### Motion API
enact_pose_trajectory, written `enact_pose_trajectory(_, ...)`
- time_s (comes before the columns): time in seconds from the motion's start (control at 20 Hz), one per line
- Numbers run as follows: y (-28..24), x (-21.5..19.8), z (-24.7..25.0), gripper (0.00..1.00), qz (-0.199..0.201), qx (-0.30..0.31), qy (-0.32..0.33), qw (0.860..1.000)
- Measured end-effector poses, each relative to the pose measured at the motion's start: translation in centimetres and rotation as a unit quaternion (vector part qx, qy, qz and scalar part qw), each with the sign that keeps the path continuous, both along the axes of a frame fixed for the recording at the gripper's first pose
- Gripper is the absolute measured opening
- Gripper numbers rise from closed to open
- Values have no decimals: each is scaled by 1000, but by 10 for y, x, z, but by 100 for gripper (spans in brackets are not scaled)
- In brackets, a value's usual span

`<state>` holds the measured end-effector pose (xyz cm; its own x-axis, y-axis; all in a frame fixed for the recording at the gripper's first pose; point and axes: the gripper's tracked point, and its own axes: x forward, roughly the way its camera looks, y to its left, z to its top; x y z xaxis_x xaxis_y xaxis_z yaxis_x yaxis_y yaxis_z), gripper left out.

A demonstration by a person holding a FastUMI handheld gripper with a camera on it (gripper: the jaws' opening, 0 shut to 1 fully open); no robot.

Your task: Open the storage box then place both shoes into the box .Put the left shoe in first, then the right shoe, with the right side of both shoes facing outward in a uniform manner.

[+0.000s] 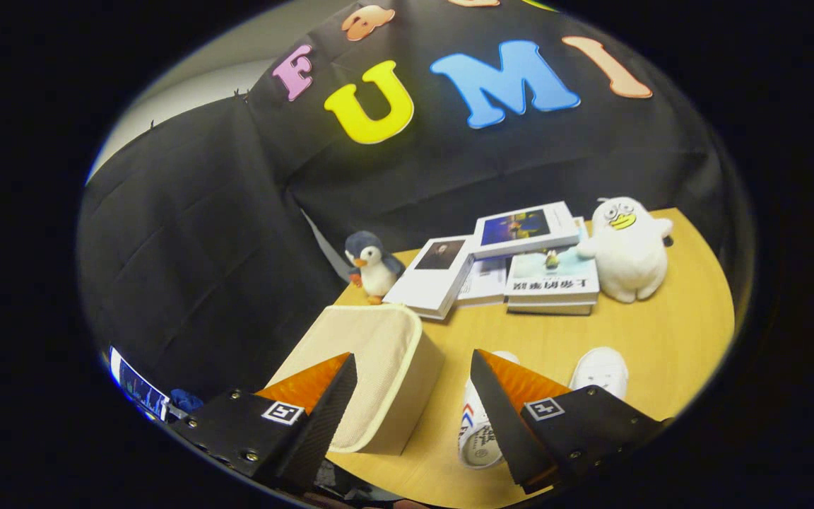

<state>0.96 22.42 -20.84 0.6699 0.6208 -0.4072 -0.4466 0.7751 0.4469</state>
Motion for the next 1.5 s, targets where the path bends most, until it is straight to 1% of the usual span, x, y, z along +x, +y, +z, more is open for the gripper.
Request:
enact_pose_trajectory(0.15,24,-7,-25,98,31,17,44,998)
enact_pose_trajectory(0.35,46,-15,-50,98,62,41,104,992)
enact_pose_trajectory(0.45,54,-18,-62,98,72,42,124,989)
enact_pose_trajectory(0.7,76,-19,-80,98,95,73,176,977)
enact_pose_trajectory(0.95,89,-22,-79,98,108,105,206,967)
enact_pose_trajectory(1.05,92,-25,-74,89,111,125,222,961)
enact_pose_trajectory(1.1,93,-25,-71,77,108,135,227,958)
enact_pose_trajectory(1.15,92,-23,-69,68,107,139,227,958)
enact_pose_trajectory(1.25,90,-20,-60,53,104,155,223,957)
enact_pose_trajectory(1.3,89,-18,-56,37,103,163,226,955)
enact_pose_trajectory(1.35,89,-18,-53,30,102,169,230,953)
enact_pose_trajectory(1.4,92,-18,-50,20,107,177,231,951)
enact_pose_trajectory(1.5,88,-20,-39,20,114,177,223,952)
